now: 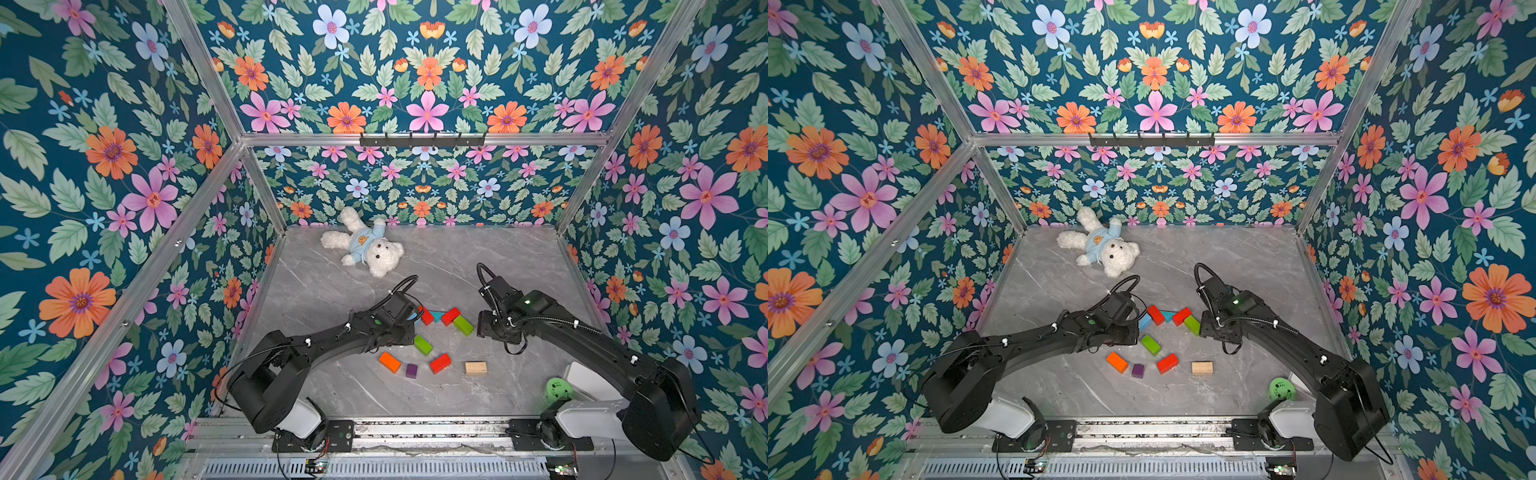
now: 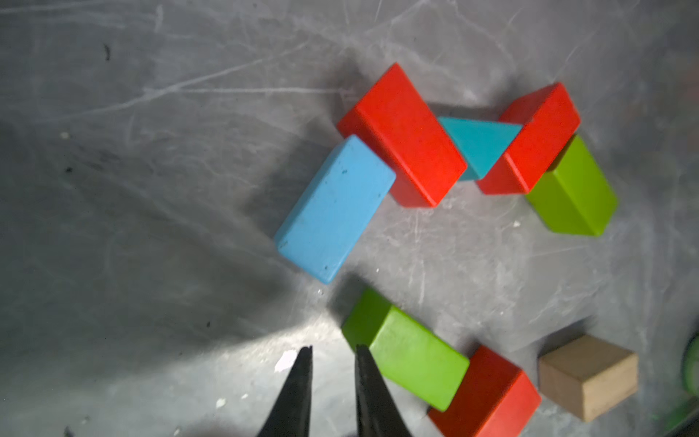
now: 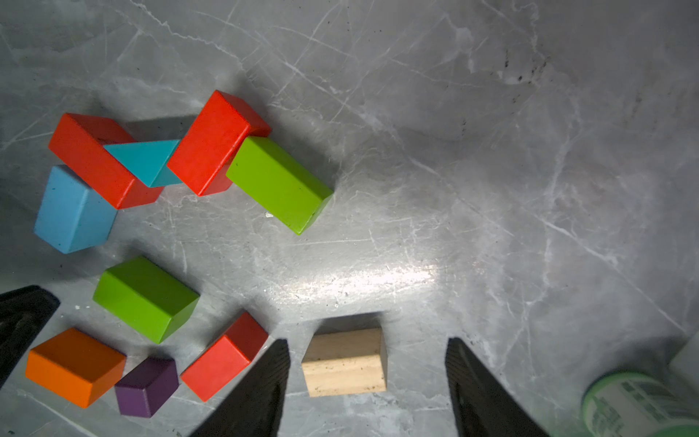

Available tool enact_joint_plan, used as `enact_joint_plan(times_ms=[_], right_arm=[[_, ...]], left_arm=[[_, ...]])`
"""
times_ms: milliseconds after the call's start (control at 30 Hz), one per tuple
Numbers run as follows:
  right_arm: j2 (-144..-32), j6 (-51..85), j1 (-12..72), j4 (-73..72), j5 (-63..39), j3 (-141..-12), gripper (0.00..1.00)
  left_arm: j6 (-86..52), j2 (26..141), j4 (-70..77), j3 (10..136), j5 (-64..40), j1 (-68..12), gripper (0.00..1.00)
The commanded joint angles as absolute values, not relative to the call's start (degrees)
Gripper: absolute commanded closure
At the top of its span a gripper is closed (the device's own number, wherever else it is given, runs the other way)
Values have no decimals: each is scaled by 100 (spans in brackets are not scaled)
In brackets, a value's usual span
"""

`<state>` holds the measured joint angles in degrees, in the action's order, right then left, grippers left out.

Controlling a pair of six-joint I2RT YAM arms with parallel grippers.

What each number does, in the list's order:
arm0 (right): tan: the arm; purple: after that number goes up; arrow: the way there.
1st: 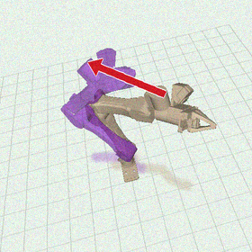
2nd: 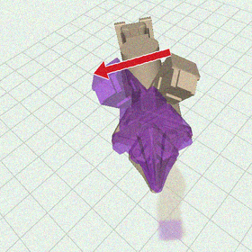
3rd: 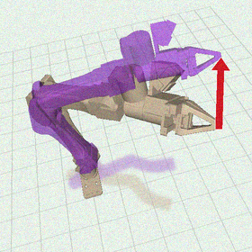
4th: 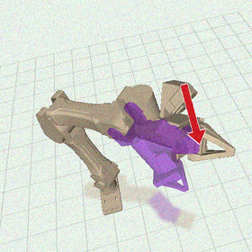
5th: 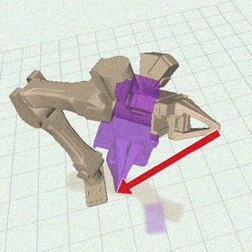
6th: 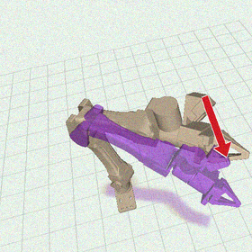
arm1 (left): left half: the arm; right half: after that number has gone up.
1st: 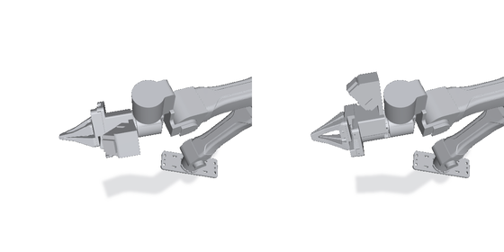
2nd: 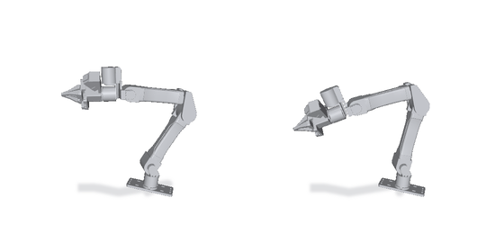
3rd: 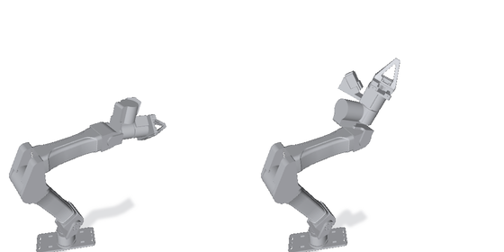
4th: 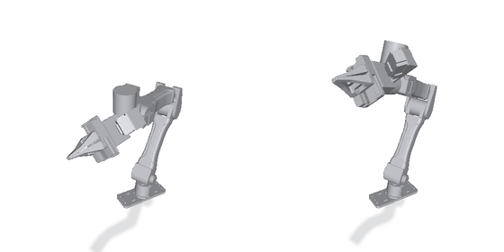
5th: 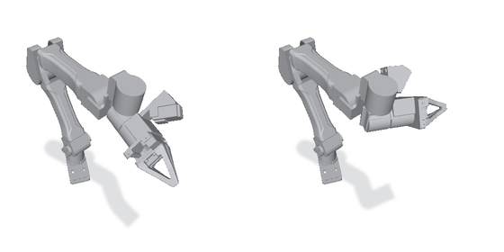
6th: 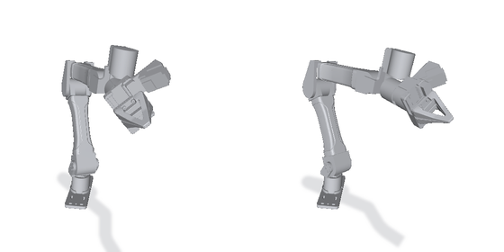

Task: Assemble a heart with building blocks
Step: Assemble the building block at the center of the board.

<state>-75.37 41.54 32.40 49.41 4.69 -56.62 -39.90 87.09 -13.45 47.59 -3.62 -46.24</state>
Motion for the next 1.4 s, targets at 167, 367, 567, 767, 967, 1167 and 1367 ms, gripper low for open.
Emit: enact_joint_plan(times_ms=[167,367,567,767,967,1167,1367], right_arm=[[-7483,4113,3234,4992,527,-5669,32],[-7499,4097,3232,4974,527,-5688,32],[-7524,4103,3243,4957,519,-5691,32],[-7509,4113,3236,4952,519,-5660,32],[-7494,4113,3238,4948,519,-5646,32],[-7506,4113,3242,4930,519,-5649,32],[-7532,4114,3236,4905,488,-5635,32]], left_arm=[[-4483,8964,-1128,4764,-371,-4244,84],[-4456,8999,-1070,4729,-527,-4192,84],[-4469,9112,-966,4711,-604,-4184,88],[-4375,9111,-1072,4772,-448,-4065,88],[-4265,9173,-1092,4869,-434,-3992,88],[-4222,9217,-1079,4893,-463,-3985,87],[-4195,9152,-1072,4860,-396,-3950,85]])
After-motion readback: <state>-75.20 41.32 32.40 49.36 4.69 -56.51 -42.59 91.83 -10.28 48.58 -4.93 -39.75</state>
